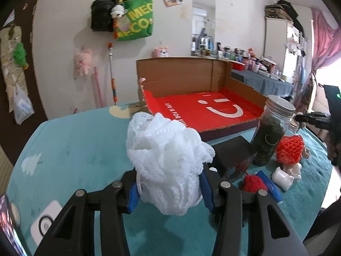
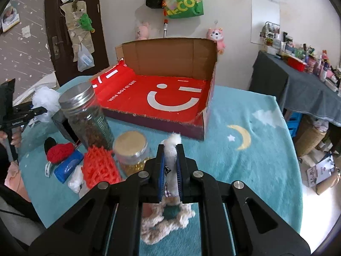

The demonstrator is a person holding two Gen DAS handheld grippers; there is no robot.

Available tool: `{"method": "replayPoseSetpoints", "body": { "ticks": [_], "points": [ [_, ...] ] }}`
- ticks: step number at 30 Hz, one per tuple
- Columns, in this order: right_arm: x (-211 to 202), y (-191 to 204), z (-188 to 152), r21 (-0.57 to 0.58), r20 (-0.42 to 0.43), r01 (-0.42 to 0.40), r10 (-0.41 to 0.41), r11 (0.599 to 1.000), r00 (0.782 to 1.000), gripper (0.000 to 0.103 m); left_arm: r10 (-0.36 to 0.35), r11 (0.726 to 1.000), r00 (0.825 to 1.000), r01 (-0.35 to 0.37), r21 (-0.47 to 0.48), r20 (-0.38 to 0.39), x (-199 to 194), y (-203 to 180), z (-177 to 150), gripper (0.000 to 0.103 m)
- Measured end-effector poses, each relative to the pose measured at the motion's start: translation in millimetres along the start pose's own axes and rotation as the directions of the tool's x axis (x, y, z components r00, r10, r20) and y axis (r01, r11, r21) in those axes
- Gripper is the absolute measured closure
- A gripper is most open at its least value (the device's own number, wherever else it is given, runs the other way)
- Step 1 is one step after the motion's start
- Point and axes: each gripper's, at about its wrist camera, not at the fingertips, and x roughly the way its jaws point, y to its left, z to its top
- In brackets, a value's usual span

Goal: Organize soft objects
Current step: 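Lower the pouf into the red box and open the left tool while the right tool releases the teddy there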

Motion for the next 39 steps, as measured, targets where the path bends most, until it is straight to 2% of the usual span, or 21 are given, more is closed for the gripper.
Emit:
{"method": "replayPoseSetpoints", "body": {
  "ticks": [6,12,19,23,28,33,39],
  "points": [
    [8.9,-2.6,18.7,-0.020,-0.008,-0.059,0.059,0.998,0.998,0.094,-0.054,0.997,0.999,0.054,0.061,0.003,9.0,-0.3,20.6,0.054],
    [15.9,4.5,39.0,-0.069,-0.015,-0.091,0.090,0.994,0.996,0.094,-0.093,0.989,0.995,0.089,0.121,0.027,14.0,-9.4,54.4,0.054],
    [27.9,11.2,80.4,-0.074,-0.008,-0.159,0.159,0.985,0.987,0.094,-0.140,0.983,0.990,0.140,0.118,-0.010,39.6,-29.6,102.9,0.054],
    [54.5,5.6,119.8,-0.017,-0.030,-0.196,0.195,0.981,0.980,0.094,-0.108,0.990,0.992,0.114,0.087,-0.068,73.0,-38.9,133.3,0.054],
    [101.1,-6.0,162.0,0.061,-0.092,-0.203,0.208,0.977,0.974,0.094,-0.041,0.995,0.990,0.053,0.089,-0.134,125.2,-47.1,163.9,0.053],
    [167.8,-17.1,196.5,0.151,-0.198,-0.136,0.165,0.979,0.966,0.094,0.040,0.996,0.973,-0.020,0.088,-0.228,184.9,-47.5,181.7,0.053],
    [221.0,-26.9,209.2,0.200,-0.283,-0.063,0.119,0.978,0.952,0.094,0.096,0.995,0.942,-0.085,0.047,-0.322,235.2,-36.4,181.4,0.053]
  ]
}}
